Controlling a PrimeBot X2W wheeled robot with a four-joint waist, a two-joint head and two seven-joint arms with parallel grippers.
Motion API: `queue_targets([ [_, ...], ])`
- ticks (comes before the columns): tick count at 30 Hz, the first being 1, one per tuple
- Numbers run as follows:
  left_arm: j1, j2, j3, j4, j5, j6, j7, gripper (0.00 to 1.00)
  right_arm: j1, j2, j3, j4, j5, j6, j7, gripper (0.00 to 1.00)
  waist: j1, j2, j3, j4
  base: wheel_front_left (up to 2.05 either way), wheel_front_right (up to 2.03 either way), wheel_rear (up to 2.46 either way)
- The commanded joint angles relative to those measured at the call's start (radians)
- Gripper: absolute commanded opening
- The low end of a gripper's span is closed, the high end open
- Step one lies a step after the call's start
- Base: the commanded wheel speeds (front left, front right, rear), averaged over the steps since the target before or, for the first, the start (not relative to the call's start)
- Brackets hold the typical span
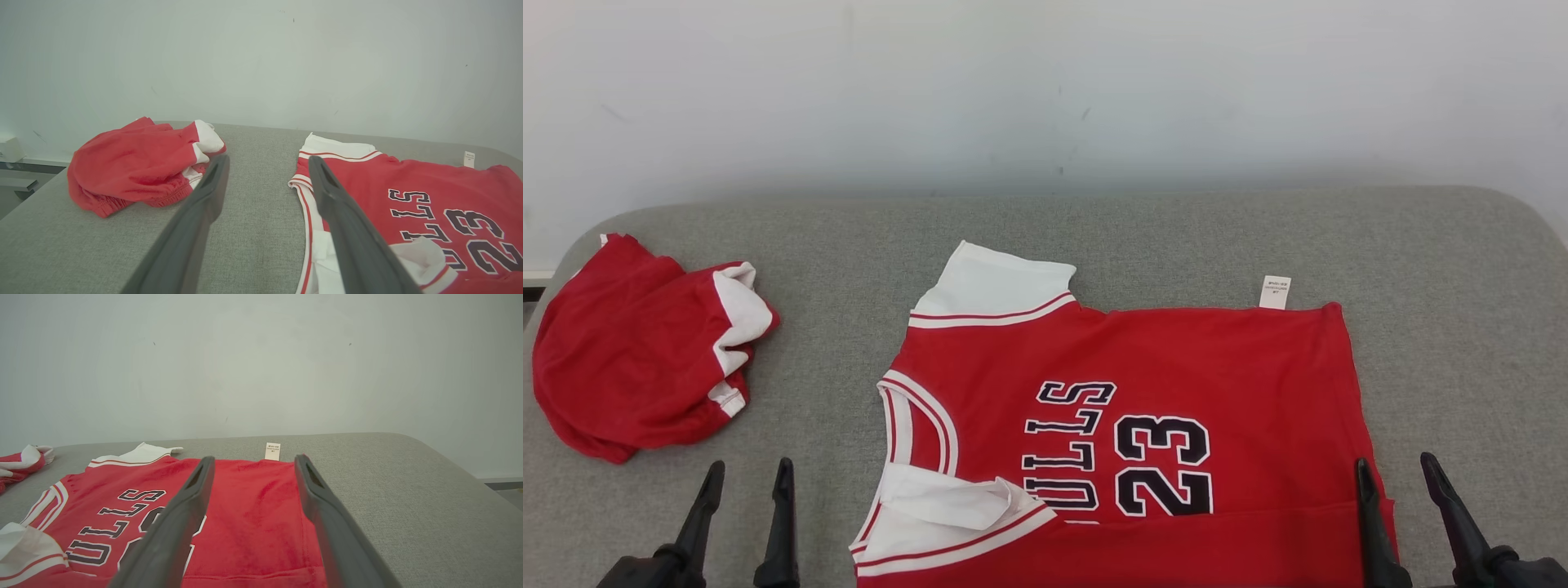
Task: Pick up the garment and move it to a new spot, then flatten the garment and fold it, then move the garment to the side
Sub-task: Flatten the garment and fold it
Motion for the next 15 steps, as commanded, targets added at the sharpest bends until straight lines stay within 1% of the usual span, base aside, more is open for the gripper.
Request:
queue_targets([
  [1, 0.012, -0.003, 0.005, -0.004, 0.010, -0.004, 0.000, 1.00, 0.004, 0.002, -0.004, 0.000, -0.006, -0.003, -0.006, 1.00, 0.0000, 0.0000, 0.000, 0.000, 0.00, 0.00, 0.00],
  [4, 0.008, -0.009, 0.011, 0.001, 0.010, -0.007, 0.000, 1.00, 0.000, -0.001, -0.010, 0.011, 0.000, -0.003, -0.006, 1.00, 0.0000, 0.0000, 0.001, -0.001, 0.00, 0.00, 0.00],
  [6, -0.006, -0.009, 0.006, 0.014, 0.007, -0.017, 0.000, 1.00, -0.006, 0.000, -0.018, 0.016, 0.005, -0.003, -0.006, 1.00, 0.0000, 0.0000, 0.005, 0.000, 0.00, 0.00, 0.00],
  [10, -0.072, 0.021, 0.000, 0.038, 0.007, -0.037, 0.000, 1.00, -0.044, -0.020, -0.028, 0.025, 0.016, -0.003, 0.006, 1.00, 0.0000, 0.0000, 0.026, -0.006, 0.00, 0.00, 0.00],
  [15, -0.211, 0.070, -0.022, 0.055, -0.001, -0.062, 0.043, 1.00, -0.148, -0.058, -0.037, 0.045, 0.027, -0.003, 0.044, 1.00, 0.0000, 0.0000, 0.083, -0.026, 0.00, 0.00, 0.00],
])
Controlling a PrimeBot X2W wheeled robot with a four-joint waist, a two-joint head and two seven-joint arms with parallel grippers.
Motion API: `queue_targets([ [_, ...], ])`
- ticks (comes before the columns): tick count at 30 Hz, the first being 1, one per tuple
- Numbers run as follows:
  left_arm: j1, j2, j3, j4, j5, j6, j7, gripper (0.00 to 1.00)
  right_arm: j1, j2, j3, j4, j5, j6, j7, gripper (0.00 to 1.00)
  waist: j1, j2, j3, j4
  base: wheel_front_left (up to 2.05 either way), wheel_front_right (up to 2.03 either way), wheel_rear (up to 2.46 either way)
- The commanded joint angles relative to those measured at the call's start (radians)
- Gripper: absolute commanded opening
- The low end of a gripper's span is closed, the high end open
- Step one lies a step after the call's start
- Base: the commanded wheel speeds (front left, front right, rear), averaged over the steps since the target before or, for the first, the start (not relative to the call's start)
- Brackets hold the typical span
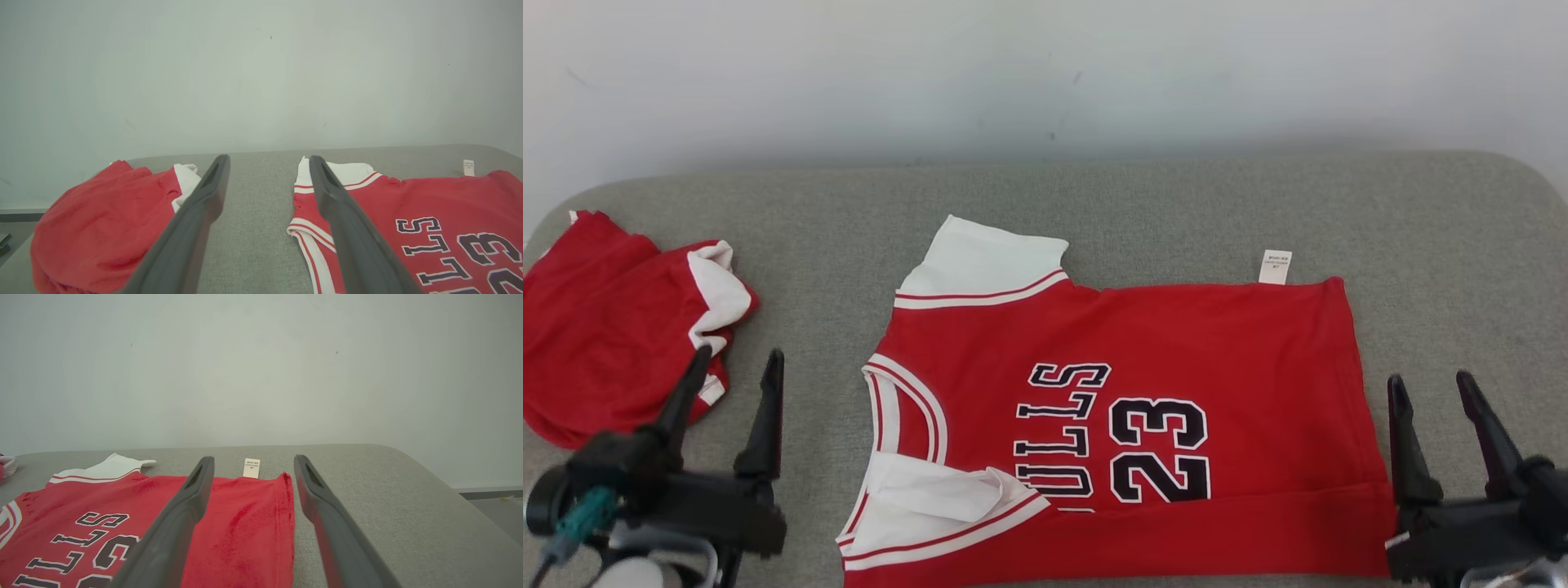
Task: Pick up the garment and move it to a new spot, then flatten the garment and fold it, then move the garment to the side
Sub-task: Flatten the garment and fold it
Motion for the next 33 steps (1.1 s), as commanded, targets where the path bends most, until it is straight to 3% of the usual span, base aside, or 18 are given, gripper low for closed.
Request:
queue_targets([
  [1, -0.049, 0.016, -0.008, 0.003, -0.001, -0.007, 0.010, 1.00, -0.040, -0.011, -0.001, 0.006, 0.011, -0.003, 0.011, 1.00, 0.0000, 0.0000, 0.044, -0.020, 0.00, 0.00, 0.00],
  [10, -0.412, 0.111, -0.120, 0.089, -0.066, -0.030, 0.127, 1.00, -0.350, -0.063, -0.013, 0.131, 0.013, -0.003, 0.167, 1.00, 0.0000, 0.0000, 0.228, -0.079, 0.00, 0.00, 0.00],
  [19, -0.731, 0.203, -0.355, 0.264, -0.212, -0.030, 0.205, 1.00, -0.613, -0.072, 0.034, 0.345, -0.004, -0.003, 0.268, 1.00, 0.0000, 0.0000, 0.375, -0.124, 0.00, 0.00, 0.00],
  [33, -0.988, 0.235, -0.625, 0.549, -0.377, -0.031, 0.227, 1.00, -0.877, -0.040, 0.160, 0.646, 0.005, -0.003, 0.268, 1.00, 0.0000, 0.0000, 0.467, -0.157, 0.00, 0.00, 0.00],
])
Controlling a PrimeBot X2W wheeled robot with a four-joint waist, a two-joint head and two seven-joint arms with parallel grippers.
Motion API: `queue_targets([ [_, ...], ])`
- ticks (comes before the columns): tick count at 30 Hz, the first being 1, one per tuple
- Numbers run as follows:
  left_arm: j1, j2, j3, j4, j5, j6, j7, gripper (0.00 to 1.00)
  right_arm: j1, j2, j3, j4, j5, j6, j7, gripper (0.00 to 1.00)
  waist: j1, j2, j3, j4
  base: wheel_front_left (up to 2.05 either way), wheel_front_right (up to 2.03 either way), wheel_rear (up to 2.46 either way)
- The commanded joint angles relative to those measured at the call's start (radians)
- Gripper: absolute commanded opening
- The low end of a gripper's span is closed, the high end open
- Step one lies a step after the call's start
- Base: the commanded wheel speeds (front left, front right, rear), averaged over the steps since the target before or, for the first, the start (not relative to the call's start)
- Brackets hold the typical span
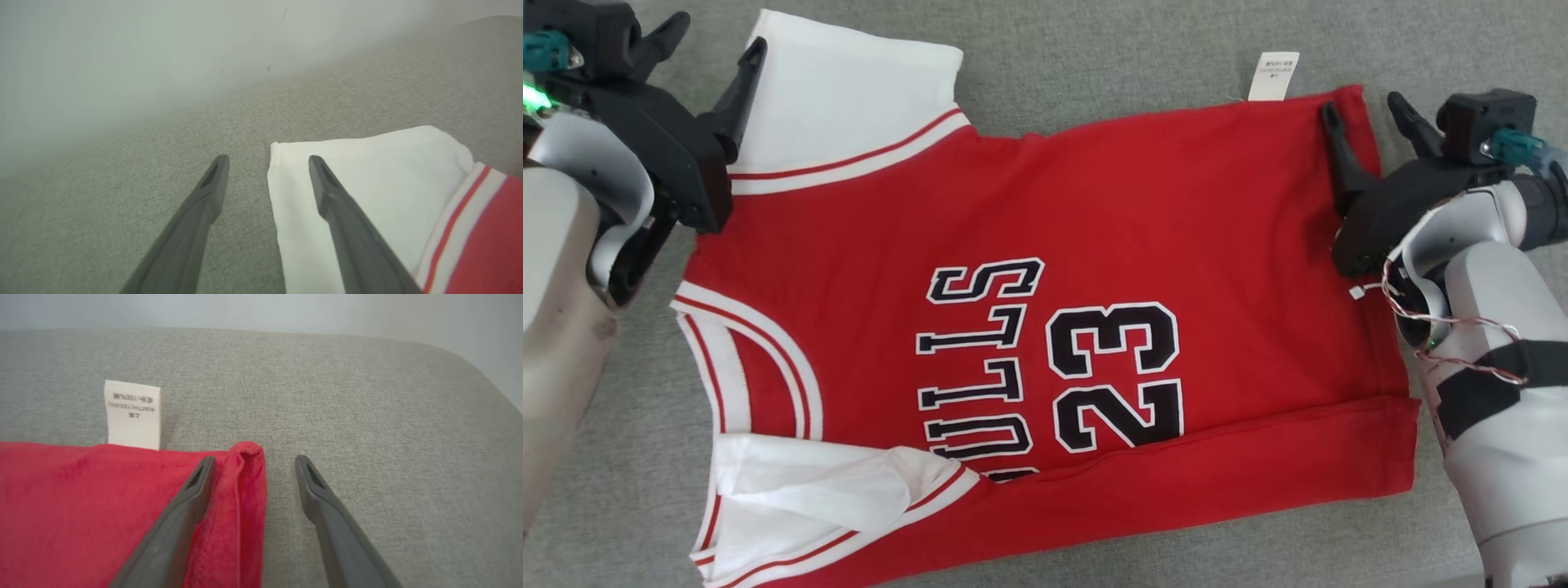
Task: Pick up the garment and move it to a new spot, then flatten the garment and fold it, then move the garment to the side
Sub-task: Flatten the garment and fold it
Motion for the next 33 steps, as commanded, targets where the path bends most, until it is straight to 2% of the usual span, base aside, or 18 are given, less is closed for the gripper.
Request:
queue_targets([
  [1, -0.025, 0.007, -0.022, 0.021, -0.011, 0.002, 0.003, 1.00, -0.023, 0.005, 0.009, 0.025, 0.011, -0.003, -0.003, 1.00, -0.0002, -0.0003, 0.025, -0.020, 0.00, 0.00, 0.00],
  [11, -0.115, 0.011, -0.133, 0.125, -0.106, 0.002, -0.024, 1.00, -0.100, 0.029, 0.092, 0.150, 0.081, -0.003, -0.016, 1.00, -0.0002, -0.0003, 0.049, -0.052, 0.00, 0.00, 0.00],
  [12, -0.119, 0.006, -0.144, 0.134, -0.117, 0.002, -0.023, 1.00, -0.106, 0.031, 0.103, 0.154, 0.089, -0.003, -0.018, 0.93, -0.0002, -0.0003, 0.050, -0.054, 0.00, 0.00, 0.00],
  [13, -0.122, 0.000, -0.156, 0.141, -0.127, 0.002, -0.016, 1.00, -0.113, 0.031, 0.111, 0.158, 0.101, -0.003, -0.019, 0.54, -0.0002, -0.0003, 0.052, -0.056, 0.00, 0.00, 0.00],
  [14, -0.127, -0.002, -0.166, 0.147, -0.135, 0.002, -0.013, 1.00, -0.118, 0.029, 0.121, 0.161, 0.112, -0.003, -0.019, 0.36, -0.0002, -0.0003, 0.053, -0.057, 0.00, 0.00, 0.00],
  [15, -0.131, -0.003, -0.177, 0.153, -0.145, 0.002, -0.014, 0.42, -0.122, 0.027, 0.134, 0.163, 0.121, -0.003, -0.016, 0.05, -0.0002, -0.0003, 0.054, -0.057, 0.00, 0.00, 0.00],
  [16, -0.132, -0.009, -0.186, 0.157, -0.159, 0.002, -0.013, 0.17, -0.125, 0.023, 0.145, 0.163, 0.132, -0.003, -0.017, 0.00, -0.0002, -0.0003, 0.054, -0.057, 0.00, 0.00, 0.00],
  [17, -0.134, -0.013, -0.193, 0.160, -0.172, 0.002, -0.017, 0.00, -0.128, 0.017, 0.153, 0.163, 0.142, -0.003, -0.018, 0.00, -0.0002, -0.0003, 0.053, -0.056, 0.00, 0.00, 0.00],
  [25, -0.163, -0.027, -0.231, 0.172, -0.247, 0.002, -0.097, 0.00, -0.162, -0.026, 0.200, 0.156, 0.197, -0.003, -0.091, 0.00, -0.0002, -0.0003, 0.005, -0.025, 0.00, 0.00, 0.00],
  [33, -0.116, -0.024, -0.272, 0.107, -0.309, 0.002, -0.192, 0.00, -0.108, -0.067, 0.239, 0.163, 0.223, -0.003, -0.175, 0.00, -0.0002, -0.0003, -0.067, 0.025, 0.00, 0.00, 0.00],
])
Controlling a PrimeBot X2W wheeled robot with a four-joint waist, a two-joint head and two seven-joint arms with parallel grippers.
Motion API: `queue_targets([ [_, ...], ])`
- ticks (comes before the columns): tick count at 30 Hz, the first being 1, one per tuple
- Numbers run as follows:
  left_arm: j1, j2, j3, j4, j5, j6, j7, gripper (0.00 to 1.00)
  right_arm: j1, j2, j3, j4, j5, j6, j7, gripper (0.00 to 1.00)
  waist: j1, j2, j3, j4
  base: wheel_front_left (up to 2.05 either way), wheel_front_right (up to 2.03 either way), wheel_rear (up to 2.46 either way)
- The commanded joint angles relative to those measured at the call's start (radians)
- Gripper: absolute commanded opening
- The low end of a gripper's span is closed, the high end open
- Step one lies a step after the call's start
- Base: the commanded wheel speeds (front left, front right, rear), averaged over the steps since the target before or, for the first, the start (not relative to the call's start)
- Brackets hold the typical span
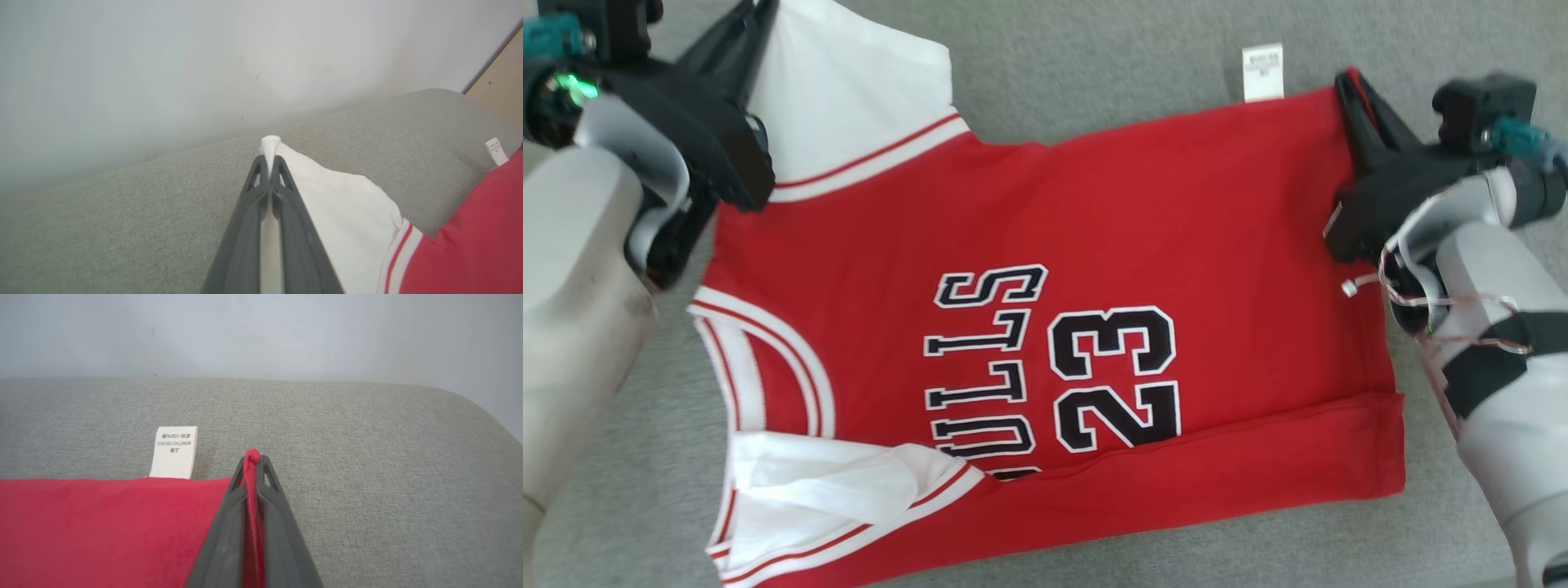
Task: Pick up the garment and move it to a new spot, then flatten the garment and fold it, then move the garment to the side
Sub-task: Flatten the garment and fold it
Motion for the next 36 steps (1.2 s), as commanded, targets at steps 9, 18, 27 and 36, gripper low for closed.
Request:
queue_targets([
  [9, 0.157, 0.069, 0.023, -0.176, -0.080, 0.002, -0.076, 0.00, 0.120, -0.061, 0.021, -0.038, 0.054, -0.003, -0.107, 0.00, 0.0000, -0.0001, -0.093, 0.066, 0.00, 0.00, 0.00],
  [18, 0.443, 0.095, 0.190, -0.431, -0.023, 0.068, -0.082, 0.00, 0.279, -0.091, -0.019, -0.130, 0.089, -0.003, -0.151, 0.00, 0.0000, -0.0001, -0.140, 0.094, 0.00, 0.00, 0.00],
  [27, 0.764, 0.044, 0.375, -0.625, 0.081, 0.128, -0.082, 0.00, 0.486, -0.061, -0.180, -0.335, 0.046, -0.003, -0.151, 0.00, 0.0000, -0.0001, -0.175, 0.110, 0.00, 0.00, 0.00],
  [36, 0.967, -0.018, 0.470, -0.661, 0.146, 0.106, -0.082, 0.31, 0.661, -0.025, -0.271, -0.456, 0.029, -0.003, -0.149, 0.43, 0.0000, -0.0001, -0.212, 0.121, 0.00, 0.00, 0.00],
])
